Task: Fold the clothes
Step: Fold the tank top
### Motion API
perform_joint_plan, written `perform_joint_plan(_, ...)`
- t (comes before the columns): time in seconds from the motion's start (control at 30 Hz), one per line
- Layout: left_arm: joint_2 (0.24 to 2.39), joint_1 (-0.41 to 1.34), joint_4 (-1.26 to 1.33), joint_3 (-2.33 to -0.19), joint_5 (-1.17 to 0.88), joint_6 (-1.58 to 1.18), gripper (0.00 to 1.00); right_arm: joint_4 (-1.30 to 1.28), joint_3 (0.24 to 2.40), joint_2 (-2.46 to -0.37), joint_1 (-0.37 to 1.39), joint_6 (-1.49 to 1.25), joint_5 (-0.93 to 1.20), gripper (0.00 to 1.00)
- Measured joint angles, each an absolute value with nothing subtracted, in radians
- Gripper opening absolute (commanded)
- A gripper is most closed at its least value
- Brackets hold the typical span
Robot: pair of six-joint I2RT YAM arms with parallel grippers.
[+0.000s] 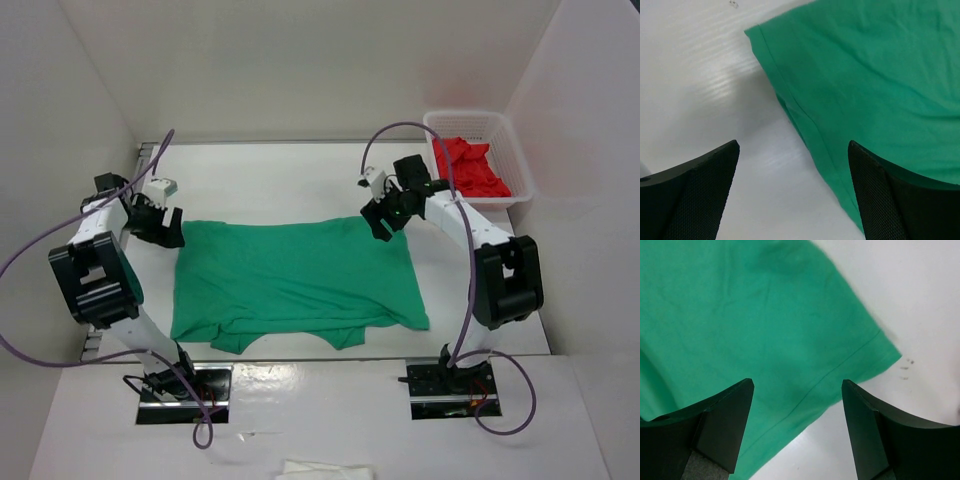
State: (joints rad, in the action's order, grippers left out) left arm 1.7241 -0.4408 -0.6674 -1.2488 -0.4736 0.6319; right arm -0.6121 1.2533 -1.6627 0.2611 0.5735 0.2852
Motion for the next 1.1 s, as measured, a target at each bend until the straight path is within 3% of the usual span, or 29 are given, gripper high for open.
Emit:
perform_joint_plan(0.4, 1.947, -0.389, -0.532, -1.36, -0.469, 0.52, 0.94, -0.57, 1.326, -1.824, 0.107, 0.59, 0.338, 0.79)
perform_joint_plan(0.57, 2.019, -0.375, -0.498, -1.426, -0.466, 0.495, 0.89, -0.57, 1.335, -1.828, 0.092, 0.601, 0.356, 0.79)
perform_joint_plan(0.9, 2.061, -0.374, -0.463, -1.461, -0.461, 0.489, 0.69, -0.567, 1.335, -1.857, 0.075, 0.611, 0.384, 0.78)
perform_joint_plan(0.93, 2.061, -0.373, -0.463, -1.461, -0.461, 0.489, 0.61, -0.566, 1.335, -1.86, 0.07, 0.611, 0.384, 0.78)
perform_joint_plan(1.1, 2.066, -0.367, -0.462, -1.461, -0.459, 0.495, 0.47, -0.556, 1.336, -1.875, 0.052, 0.609, 0.405, 0.78)
